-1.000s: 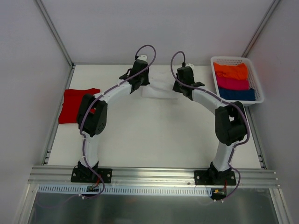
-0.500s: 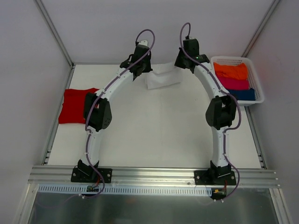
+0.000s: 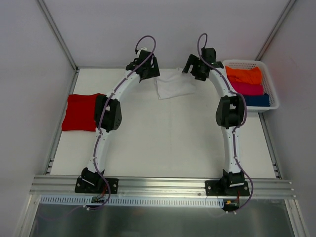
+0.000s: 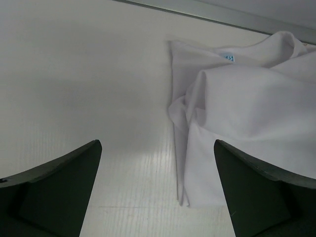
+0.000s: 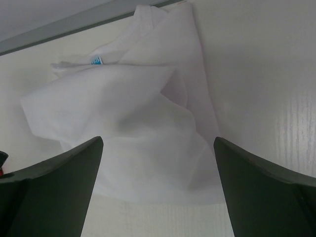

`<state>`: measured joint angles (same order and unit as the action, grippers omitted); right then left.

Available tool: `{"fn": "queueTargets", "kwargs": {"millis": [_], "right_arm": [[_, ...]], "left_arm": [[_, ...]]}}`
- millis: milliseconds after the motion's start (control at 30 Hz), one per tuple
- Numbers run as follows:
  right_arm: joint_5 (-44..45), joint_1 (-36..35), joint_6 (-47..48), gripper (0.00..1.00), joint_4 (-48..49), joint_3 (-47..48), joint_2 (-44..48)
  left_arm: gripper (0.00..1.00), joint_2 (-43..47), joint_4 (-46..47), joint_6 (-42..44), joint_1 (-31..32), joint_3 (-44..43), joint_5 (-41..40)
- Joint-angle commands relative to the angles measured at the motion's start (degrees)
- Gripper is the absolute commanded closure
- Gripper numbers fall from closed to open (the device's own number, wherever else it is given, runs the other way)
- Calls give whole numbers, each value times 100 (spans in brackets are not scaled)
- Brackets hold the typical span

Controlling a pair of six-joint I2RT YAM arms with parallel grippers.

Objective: Fold and stack the t-shirts
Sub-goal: Fold the long partially folded tshirt into a neat square

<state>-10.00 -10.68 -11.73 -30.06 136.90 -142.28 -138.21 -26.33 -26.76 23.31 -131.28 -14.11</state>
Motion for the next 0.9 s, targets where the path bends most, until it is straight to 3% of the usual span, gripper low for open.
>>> {"fn": "queueTargets", "kwargs": {"millis": [0, 133, 367, 867], "right_arm": [[-196, 4, 30, 1, 589, 91, 253], [-143, 31, -84, 1, 624, 399, 183], [-134, -13, 161, 1, 862, -111, 763], [-292, -31, 171, 1, 624, 320, 526]], "left_arm": [[1, 155, -83, 127, -28, -397, -198], [1, 198, -74, 22, -230, -486, 75], [1, 93, -66, 93, -239, -749, 207], [1, 14, 57, -48, -266, -987, 418]]}}
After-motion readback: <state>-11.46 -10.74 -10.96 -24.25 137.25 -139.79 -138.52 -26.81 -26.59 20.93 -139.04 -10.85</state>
